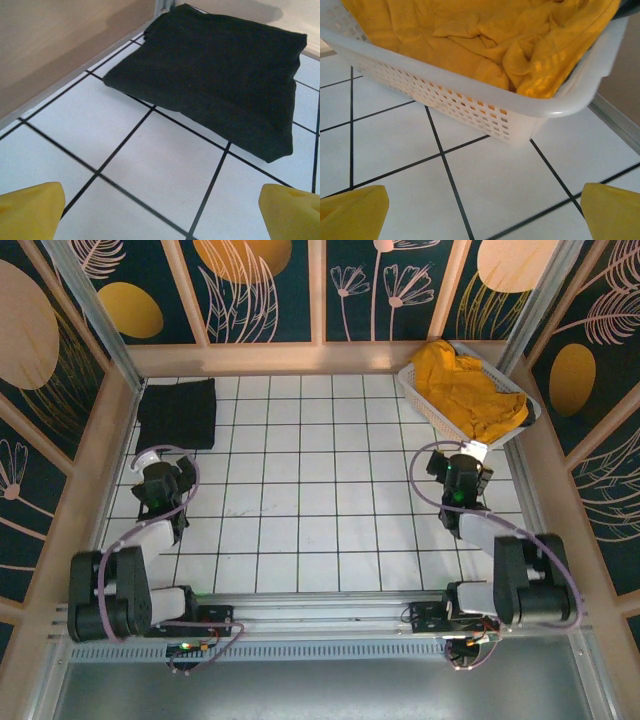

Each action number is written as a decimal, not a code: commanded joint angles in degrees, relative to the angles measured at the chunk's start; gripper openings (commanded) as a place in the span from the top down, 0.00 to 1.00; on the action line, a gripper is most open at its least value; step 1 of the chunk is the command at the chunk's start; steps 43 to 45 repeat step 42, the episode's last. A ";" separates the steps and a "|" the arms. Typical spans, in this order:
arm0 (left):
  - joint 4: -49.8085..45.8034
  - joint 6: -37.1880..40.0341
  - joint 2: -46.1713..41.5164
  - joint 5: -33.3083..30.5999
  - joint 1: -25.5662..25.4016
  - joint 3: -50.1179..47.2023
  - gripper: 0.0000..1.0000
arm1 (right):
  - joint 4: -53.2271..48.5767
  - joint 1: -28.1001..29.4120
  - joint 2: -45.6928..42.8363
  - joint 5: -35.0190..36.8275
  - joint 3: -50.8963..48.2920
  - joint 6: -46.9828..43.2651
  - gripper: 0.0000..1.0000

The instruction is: Fold and stack the t-shirts

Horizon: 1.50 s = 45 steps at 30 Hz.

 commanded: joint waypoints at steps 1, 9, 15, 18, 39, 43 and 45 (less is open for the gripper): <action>13.31 4.73 6.09 2.80 0.06 0.99 0.01 | 16.34 -0.52 5.51 -2.43 -0.96 -5.26 0.01; 24.35 7.95 8.72 6.75 -1.00 -0.71 0.01 | 24.64 -2.61 10.09 -10.89 -3.08 -6.23 0.01; 45.01 8.30 4.52 6.25 -1.36 -14.30 0.01 | 40.73 -2.89 8.12 -13.57 -13.19 -6.81 0.01; 47.87 12.41 8.87 6.98 -4.25 -13.59 0.01 | 44.02 -2.45 11.32 -11.91 -13.14 -6.91 0.01; 43.81 13.59 11.77 5.22 -5.91 -9.91 0.01 | 38.56 -5.36 11.43 -16.57 -10.57 -4.90 0.01; 43.88 13.59 11.70 5.22 -5.90 -9.91 0.01 | 39.04 -5.33 11.36 -16.58 -10.77 -4.98 0.01; 43.88 13.59 11.70 5.22 -5.90 -9.91 0.01 | 39.04 -5.33 11.36 -16.58 -10.77 -4.98 0.01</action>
